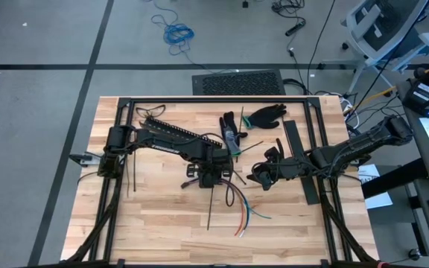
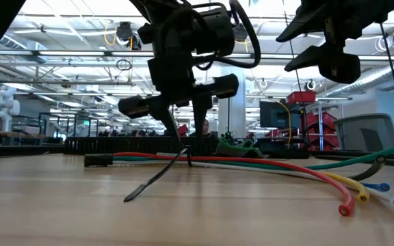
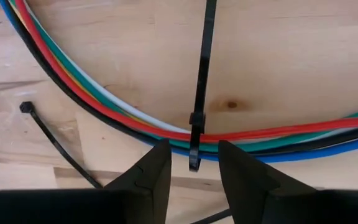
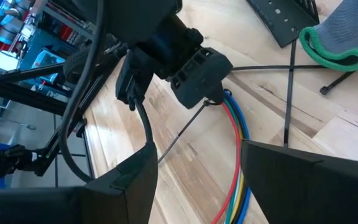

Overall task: Ziptie cables
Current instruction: Wrap the cable wires with the black zip tie

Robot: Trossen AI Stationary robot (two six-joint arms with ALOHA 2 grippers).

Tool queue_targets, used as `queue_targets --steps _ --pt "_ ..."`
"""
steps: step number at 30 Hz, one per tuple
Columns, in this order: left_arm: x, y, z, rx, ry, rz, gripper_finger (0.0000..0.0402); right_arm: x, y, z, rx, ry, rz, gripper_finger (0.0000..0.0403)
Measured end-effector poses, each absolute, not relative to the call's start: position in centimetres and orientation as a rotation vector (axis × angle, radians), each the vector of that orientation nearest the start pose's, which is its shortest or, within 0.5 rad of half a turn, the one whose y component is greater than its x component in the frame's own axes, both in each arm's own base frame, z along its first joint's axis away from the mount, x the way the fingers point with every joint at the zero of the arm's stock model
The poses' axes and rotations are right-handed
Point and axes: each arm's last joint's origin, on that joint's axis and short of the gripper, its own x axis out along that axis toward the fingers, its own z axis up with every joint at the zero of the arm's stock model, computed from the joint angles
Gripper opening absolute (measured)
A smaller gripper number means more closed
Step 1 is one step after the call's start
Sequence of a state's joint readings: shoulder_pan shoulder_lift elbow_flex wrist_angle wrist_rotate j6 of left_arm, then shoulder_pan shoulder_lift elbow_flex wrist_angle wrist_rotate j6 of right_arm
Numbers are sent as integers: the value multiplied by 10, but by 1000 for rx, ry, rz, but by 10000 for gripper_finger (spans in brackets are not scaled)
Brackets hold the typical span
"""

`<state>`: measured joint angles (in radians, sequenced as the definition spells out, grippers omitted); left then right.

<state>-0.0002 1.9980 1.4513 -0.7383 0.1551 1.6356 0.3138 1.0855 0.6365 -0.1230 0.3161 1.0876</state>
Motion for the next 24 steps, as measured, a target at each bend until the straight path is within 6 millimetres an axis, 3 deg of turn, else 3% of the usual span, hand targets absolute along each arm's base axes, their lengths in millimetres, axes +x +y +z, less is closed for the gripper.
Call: queue_targets --steps 15,24 --pt "407 -6 162 1312 829 -1084 33 216 61 233 883 479 -292 215" --pt "410 -6 163 1331 828 -1059 23 216 61 234 881 475 -288 215"
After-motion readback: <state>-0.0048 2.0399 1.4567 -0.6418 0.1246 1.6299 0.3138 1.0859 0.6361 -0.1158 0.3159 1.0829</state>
